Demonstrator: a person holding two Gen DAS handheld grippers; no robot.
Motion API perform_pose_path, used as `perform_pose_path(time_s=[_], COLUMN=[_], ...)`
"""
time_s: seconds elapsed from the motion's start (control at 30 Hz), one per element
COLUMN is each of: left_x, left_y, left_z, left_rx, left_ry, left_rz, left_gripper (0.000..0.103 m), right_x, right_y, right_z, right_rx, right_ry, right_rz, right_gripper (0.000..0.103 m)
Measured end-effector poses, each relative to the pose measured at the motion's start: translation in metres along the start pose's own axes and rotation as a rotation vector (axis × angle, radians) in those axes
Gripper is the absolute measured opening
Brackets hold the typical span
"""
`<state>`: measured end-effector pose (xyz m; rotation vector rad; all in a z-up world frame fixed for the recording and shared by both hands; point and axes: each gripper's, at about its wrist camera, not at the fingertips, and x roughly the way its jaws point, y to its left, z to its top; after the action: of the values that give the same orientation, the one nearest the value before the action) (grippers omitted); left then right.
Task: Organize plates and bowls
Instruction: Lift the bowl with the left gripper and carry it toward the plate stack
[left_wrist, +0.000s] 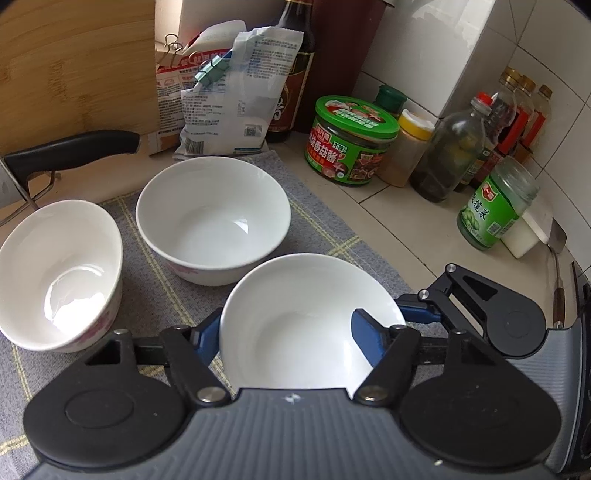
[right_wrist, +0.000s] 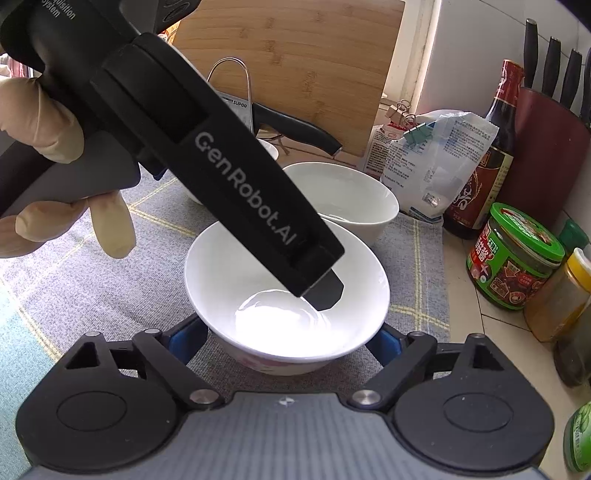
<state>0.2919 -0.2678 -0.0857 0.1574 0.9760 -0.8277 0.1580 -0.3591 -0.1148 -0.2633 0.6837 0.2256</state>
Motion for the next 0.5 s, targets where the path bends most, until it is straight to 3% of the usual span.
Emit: perform_pose_path(time_s=[0.5], left_x=[-0.044], left_y=[0.012], left_z=[-0.025], left_rx=[-0.048], left_ry=[-0.052], left_rz=[0.008], left_gripper=[0.071], right_x=[-0.017], right_y=[0.026], right_z=[0.015], right_rx=[-0.059], right_ry=[0.019], right_rz=[0.034], right_gripper=[0.093])
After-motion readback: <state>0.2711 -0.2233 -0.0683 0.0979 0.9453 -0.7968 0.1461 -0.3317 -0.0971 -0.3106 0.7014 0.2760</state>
